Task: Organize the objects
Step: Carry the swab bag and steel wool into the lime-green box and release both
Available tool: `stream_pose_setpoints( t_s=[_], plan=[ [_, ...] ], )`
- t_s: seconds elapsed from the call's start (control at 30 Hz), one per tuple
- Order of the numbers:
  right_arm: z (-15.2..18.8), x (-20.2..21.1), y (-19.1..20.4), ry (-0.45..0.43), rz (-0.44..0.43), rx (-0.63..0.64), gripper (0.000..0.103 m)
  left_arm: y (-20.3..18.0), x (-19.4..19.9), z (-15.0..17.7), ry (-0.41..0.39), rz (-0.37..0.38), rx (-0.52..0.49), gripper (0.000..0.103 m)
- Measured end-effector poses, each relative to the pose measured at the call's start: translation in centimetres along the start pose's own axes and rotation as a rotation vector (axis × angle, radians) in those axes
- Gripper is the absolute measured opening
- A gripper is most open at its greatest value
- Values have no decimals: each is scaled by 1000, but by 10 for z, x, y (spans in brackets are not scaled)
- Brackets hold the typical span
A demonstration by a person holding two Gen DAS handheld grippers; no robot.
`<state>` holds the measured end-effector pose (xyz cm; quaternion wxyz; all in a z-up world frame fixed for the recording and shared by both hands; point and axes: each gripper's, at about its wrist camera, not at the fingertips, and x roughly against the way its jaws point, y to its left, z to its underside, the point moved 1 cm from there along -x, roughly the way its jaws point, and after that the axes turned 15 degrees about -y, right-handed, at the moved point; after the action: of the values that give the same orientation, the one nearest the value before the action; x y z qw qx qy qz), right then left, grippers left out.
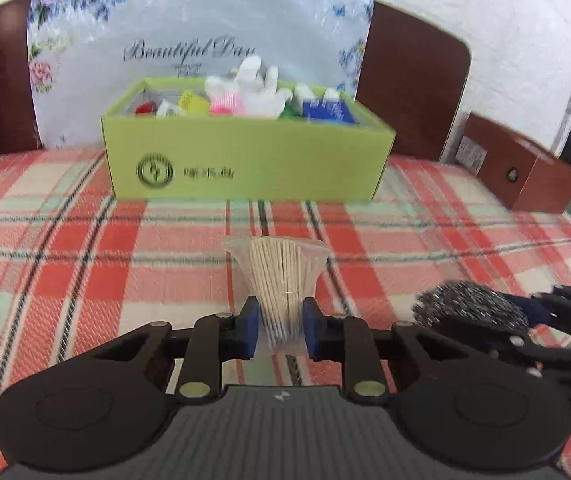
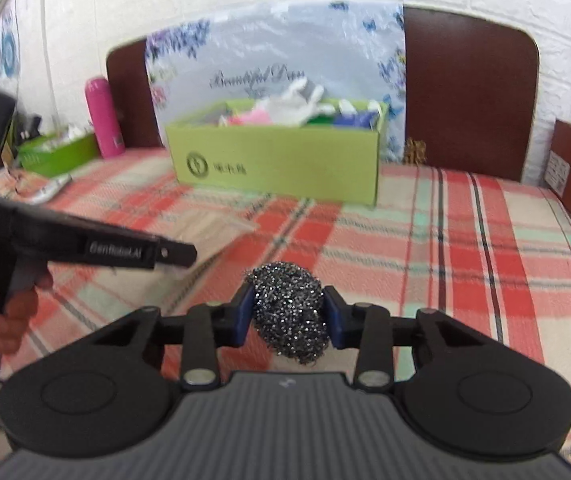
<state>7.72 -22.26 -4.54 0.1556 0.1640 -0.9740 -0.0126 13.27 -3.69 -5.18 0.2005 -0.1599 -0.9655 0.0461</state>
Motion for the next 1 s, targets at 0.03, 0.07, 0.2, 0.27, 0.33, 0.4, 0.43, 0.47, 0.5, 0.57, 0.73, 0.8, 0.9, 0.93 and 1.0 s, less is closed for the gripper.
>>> stream_pose_setpoints(
  t_s=[0.03,0.07,0.2,0.27,0.33,0.4,0.43,0.47,0.5,0.57,0.73,0.8,0.9,0.93,1.0],
  plan=[
    [-9,-2,0,-22,-11,-7,37,1,4,-9,-21,9,-2,23],
    [-17,-5,-1,-42,-21,-15,37,3,8,-20,-48,13,-5,23],
    [-56,-22,-4,-145,-24,-25,37,19,12,-62,-139,-14,-4,23],
    [-74,-33,-3,-193,-20,-16,37,29,8,-84,-175,-40,-5,23],
    [-91,-47,-4,-235,-9,-10,37,37,0,-104,-205,-60,-20,23],
    [-105,-65,-7,-257,11,-18,37,45,-14,-123,-226,-83,-43,23],
    [-111,-74,-9,-269,21,-21,37,50,-21,-131,-230,-86,-49,23],
    [-116,-83,-11,-279,29,-22,37,56,-30,-138,-226,-84,-50,23],
    [-120,-92,-13,-293,37,-25,37,60,-39,-143,-224,-83,-55,23],
    [-126,-111,-17,-307,51,-34,37,67,-57,-147,-223,-107,-82,23],
    [-124,-158,-25,-293,80,3,37,87,-92,-146,-198,-109,-54,23],
    [-117,-175,-24,-271,83,11,38,91,-102,-142,-188,-109,-53,23],
    [-102,-201,-21,-212,62,59,50,93,-109,-133,-213,-125,-59,37],
    [-96,-207,-19,-190,66,83,62,94,-109,-129,-219,-135,-63,66],
    [-84,-210,-15,-187,91,137,72,94,-101,-123,-254,-159,-67,84]
  ],
)
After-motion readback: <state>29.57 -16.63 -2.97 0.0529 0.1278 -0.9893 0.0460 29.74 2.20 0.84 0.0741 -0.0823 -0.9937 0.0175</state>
